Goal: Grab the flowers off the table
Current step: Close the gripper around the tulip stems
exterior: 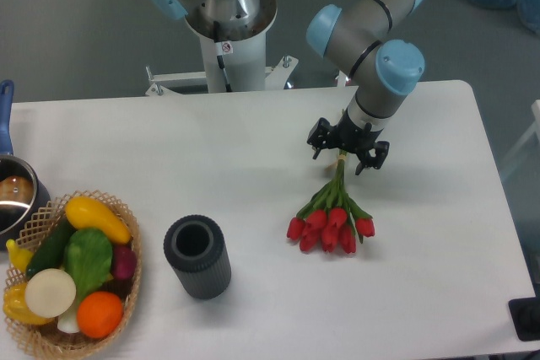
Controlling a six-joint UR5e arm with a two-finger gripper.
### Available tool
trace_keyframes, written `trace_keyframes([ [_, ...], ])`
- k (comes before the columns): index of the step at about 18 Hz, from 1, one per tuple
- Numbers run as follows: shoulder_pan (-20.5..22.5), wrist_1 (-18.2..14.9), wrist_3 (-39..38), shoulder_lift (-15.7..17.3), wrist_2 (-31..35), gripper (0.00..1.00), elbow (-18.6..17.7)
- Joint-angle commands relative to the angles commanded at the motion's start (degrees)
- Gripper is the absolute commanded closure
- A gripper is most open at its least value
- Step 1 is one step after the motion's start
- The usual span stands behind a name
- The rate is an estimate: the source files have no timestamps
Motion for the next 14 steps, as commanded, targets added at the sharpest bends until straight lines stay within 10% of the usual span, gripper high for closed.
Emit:
trace_keyframes([
  [5,-0.09,0.35,-0.09,-0.44,0.00,0.00,-0.18],
  [14,-0.09,0.27,-0.18,-1.06,0.44,0.31,-0.18],
])
